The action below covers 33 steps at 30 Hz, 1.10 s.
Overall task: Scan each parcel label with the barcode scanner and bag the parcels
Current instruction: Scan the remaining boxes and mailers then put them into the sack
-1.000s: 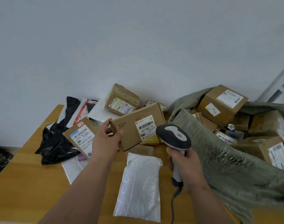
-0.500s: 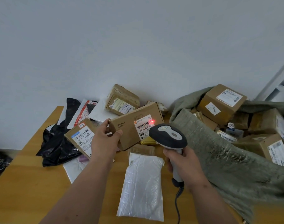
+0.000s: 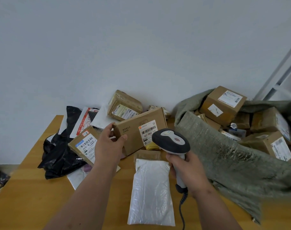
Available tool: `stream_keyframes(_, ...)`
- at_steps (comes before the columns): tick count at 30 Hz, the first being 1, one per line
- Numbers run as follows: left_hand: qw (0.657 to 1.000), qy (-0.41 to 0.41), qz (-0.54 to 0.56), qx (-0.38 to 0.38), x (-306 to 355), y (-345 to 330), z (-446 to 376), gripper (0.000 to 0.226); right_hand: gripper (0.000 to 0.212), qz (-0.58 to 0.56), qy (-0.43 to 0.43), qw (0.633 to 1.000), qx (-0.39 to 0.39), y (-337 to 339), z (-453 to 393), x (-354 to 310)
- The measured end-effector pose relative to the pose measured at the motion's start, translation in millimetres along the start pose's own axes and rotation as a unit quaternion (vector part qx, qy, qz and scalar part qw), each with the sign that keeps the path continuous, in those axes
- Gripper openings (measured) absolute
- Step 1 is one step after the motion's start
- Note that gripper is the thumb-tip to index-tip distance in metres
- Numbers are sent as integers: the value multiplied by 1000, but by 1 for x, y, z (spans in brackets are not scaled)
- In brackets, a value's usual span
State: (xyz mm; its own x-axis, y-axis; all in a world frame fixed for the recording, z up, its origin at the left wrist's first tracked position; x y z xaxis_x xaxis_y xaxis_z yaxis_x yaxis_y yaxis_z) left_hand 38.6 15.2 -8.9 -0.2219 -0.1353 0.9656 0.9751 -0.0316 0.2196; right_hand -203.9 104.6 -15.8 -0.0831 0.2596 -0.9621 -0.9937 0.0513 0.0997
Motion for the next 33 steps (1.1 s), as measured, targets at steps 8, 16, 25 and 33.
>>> stream_keyframes(8, 978, -137, -156, 1, 54, -9, 10, 59, 10, -26, 19, 998, 59, 10, 5, 4)
stream_keyframes(16, 957, -244, -159, -10, 120, -68, 21, 54, 11, -77, 78, 984, 140, 72, 11, -14)
stream_keyframes(25, 910, -344, -225, -52, 183, -192, 32, 53, 8, -134, 127, 946, 268, 197, 28, -35)
stream_keyframes(33, 875, -348, -320, -103, 198, -304, 47, 43, 10, -163, 119, 926, 318, 274, 44, -20)
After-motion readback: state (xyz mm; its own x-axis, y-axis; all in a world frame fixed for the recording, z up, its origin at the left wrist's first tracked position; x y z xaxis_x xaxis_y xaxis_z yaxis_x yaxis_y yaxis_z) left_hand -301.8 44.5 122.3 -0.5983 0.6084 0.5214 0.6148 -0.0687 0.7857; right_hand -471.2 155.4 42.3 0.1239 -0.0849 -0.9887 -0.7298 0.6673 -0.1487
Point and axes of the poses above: each hand's wrist, its own z-axis away from the middle knuckle, its own y-axis out of the back of the hand, x = y × z, the point moved 9 cm from there along -z, towards the middle knuckle, and after that the axes turned 14 degrees about -x, right-handed, at the moved point
